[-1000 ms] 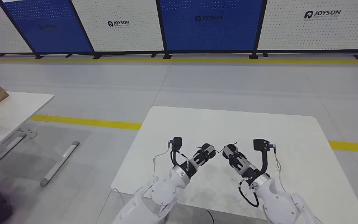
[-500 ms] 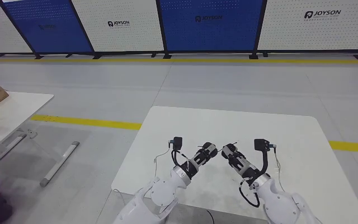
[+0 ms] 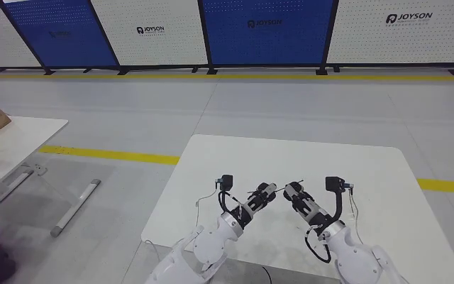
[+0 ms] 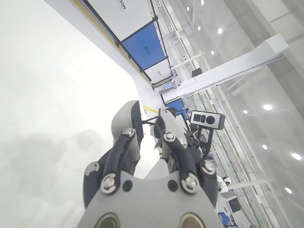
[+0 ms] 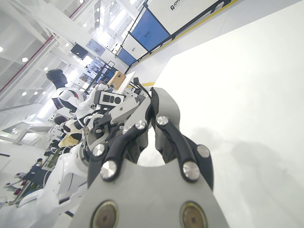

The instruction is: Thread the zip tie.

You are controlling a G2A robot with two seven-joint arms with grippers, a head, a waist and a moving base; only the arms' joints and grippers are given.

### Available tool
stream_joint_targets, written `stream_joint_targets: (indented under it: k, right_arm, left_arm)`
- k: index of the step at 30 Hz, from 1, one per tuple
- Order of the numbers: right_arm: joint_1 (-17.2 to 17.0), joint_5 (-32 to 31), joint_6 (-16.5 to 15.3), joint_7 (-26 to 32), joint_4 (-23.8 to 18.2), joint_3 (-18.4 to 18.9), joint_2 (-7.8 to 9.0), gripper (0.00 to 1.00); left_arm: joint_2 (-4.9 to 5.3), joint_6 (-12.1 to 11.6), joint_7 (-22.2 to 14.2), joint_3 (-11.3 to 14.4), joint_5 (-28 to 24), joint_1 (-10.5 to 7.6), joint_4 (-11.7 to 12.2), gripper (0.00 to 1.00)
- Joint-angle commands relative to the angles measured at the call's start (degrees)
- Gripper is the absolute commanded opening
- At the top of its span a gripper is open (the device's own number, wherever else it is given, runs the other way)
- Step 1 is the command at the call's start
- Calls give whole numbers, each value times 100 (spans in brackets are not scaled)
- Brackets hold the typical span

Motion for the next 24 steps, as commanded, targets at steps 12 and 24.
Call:
stream_joint_targets:
  k: [12,24]
  right_arm:
    - [-70,-80,-86,-108,-22,62,-3,0]
    - [-160,-121,-183,-133,-42,125,1,0]
  left_arm:
    - [-11,51,123,88,266,30,29,0]
    - [-40,75,183,208,390,-23,66,0]
